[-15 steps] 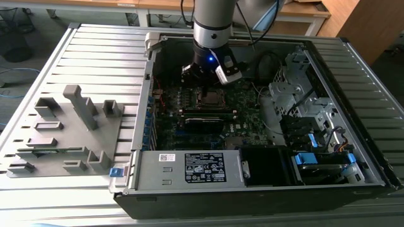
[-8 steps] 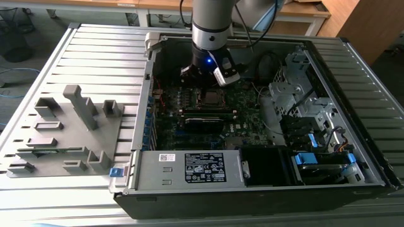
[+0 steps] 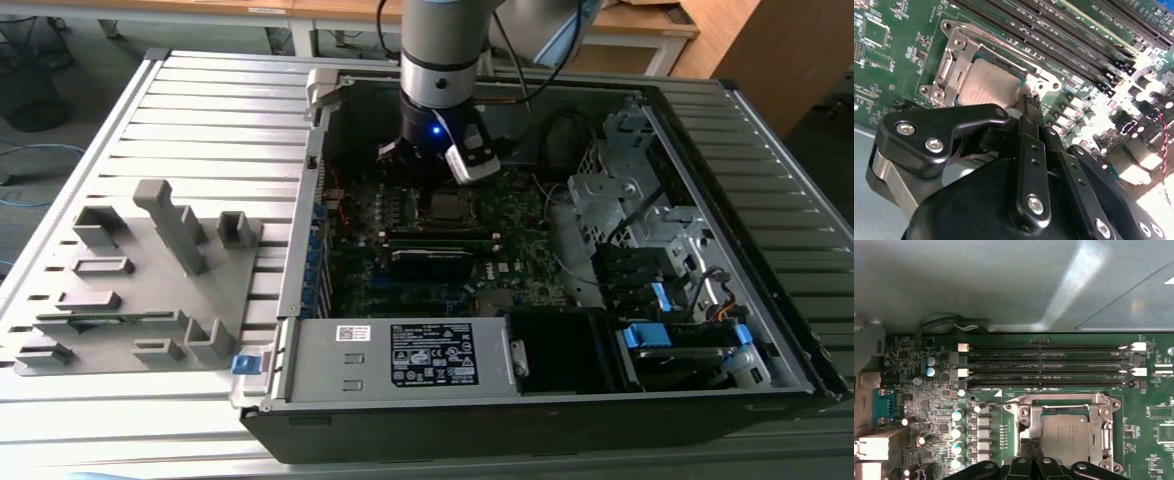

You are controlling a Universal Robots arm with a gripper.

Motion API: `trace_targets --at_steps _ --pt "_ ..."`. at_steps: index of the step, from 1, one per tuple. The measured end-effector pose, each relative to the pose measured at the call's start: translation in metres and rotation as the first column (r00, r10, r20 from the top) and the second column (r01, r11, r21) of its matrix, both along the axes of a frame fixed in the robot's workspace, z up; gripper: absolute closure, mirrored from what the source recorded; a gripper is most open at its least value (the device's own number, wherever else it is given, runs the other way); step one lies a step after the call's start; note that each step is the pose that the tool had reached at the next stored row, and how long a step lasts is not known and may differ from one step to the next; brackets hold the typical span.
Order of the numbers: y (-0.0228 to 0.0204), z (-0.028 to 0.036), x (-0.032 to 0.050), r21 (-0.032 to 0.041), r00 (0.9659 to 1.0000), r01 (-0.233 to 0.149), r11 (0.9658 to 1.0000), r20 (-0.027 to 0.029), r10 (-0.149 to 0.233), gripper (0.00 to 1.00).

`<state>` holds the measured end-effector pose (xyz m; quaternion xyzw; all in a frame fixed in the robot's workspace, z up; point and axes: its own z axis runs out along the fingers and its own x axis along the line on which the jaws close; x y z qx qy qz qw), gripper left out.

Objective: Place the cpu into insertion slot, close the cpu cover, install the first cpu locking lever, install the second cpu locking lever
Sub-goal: 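Close the cpu cover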

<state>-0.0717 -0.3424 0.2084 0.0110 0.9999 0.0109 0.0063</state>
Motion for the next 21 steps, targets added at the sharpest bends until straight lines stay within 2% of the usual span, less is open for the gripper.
trace_targets --at_steps 6,21 --pt "0.0000 -0.0056 -0.0012 -0.0002 1.0000 0.000 1.0000 0.0000 0.000 0.89" --pt "-0.0001 -0.0092 -0.0017 -0.0011 1.0000 0.000 1.0000 -0.0002 0.000 0.89"
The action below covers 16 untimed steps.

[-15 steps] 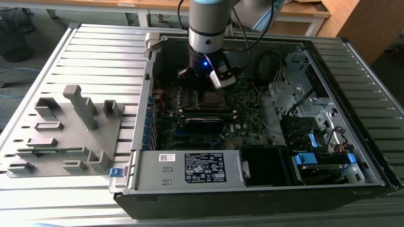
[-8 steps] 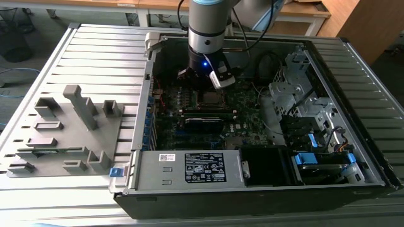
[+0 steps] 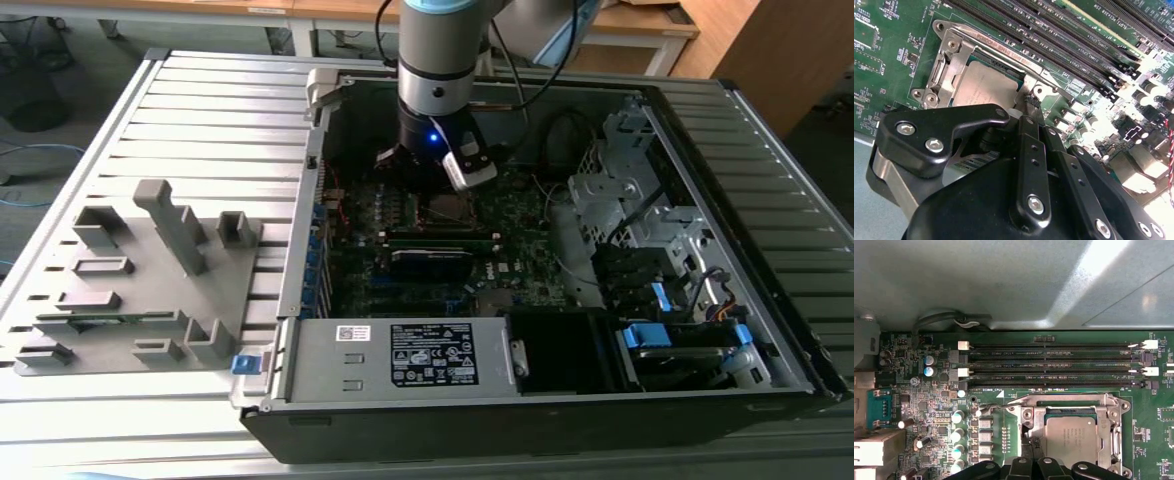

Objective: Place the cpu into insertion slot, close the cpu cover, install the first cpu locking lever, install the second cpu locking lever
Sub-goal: 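Close the cpu cover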

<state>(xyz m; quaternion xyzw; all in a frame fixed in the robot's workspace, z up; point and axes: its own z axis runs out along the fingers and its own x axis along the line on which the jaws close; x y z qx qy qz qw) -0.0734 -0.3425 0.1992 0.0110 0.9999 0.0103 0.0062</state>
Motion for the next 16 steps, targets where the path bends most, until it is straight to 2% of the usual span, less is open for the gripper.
trace_targets --at_steps 11,16 --pt "0.0000 -0.0006 0.0000 0.0003 1.0000 0.000 1.0000 0.0002 0.000 0.89" --pt "0.0001 0.0047 0.0000 0.0004 1.0000 0.000 1.0000 0.0003 0.000 0.89"
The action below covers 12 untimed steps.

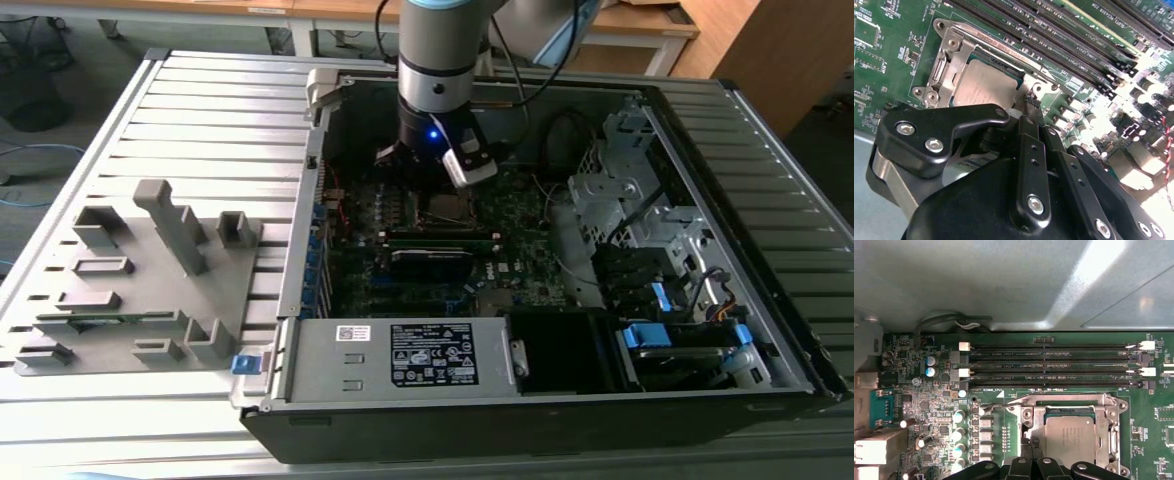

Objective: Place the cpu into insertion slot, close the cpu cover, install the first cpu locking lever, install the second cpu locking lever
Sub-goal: 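Close the cpu cover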

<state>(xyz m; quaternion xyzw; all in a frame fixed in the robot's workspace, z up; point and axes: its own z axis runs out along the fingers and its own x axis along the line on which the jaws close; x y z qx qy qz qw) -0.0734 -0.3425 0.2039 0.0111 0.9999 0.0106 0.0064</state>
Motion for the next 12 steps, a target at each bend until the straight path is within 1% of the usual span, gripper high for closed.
trace_targets --at_steps 3,9,10,12 --pt "0.0000 0.0048 0.0000 -0.0001 1.0000 0.000 1.0000 0.0000 0.000 0.89" --pt "0.0000 0.0195 0.0000 -0.0001 1.0000 0.000 1.0000 -0.0001 0.000 0.89" --pt "0.0000 0.0210 0.0000 -0.0001 1.0000 0.000 1.0000 -0.0001 0.000 0.89" --pt "0.0000 0.0213 0.0000 0.0001 1.0000 0.000 1.0000 0.0001 0.000 0.89"
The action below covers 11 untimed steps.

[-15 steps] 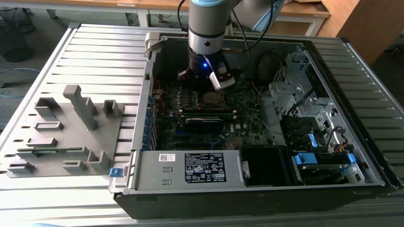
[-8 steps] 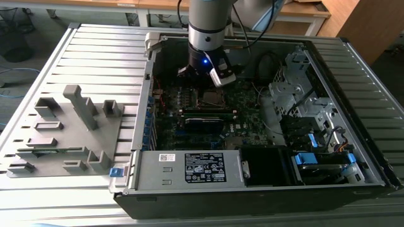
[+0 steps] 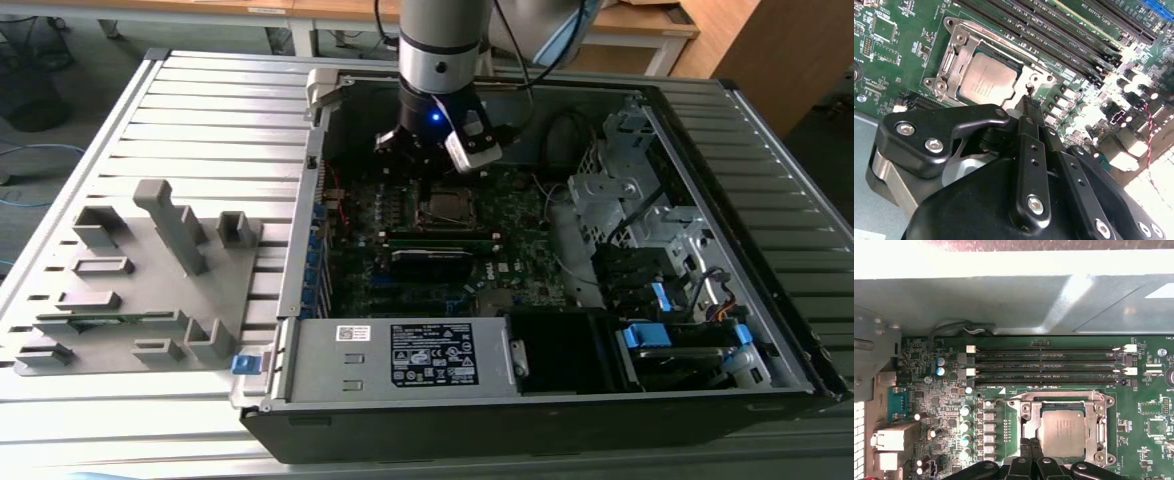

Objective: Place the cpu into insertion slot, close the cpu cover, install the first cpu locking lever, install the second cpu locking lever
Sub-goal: 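Close the cpu cover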

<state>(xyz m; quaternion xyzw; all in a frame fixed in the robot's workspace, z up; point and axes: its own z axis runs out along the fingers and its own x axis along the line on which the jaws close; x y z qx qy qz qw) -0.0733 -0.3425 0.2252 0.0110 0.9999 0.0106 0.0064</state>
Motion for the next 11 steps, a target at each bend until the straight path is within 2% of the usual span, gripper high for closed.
trace_targets --at_steps 6,11 --pt "0.0000 0.0003 0.0015 -0.0003 1.0000 0.000 1.0000 -0.0003 0.000 0.89" --pt "0.0000 0.0002 0.0136 -0.0002 1.0000 0.000 1.0000 -0.0002 0.000 0.89"
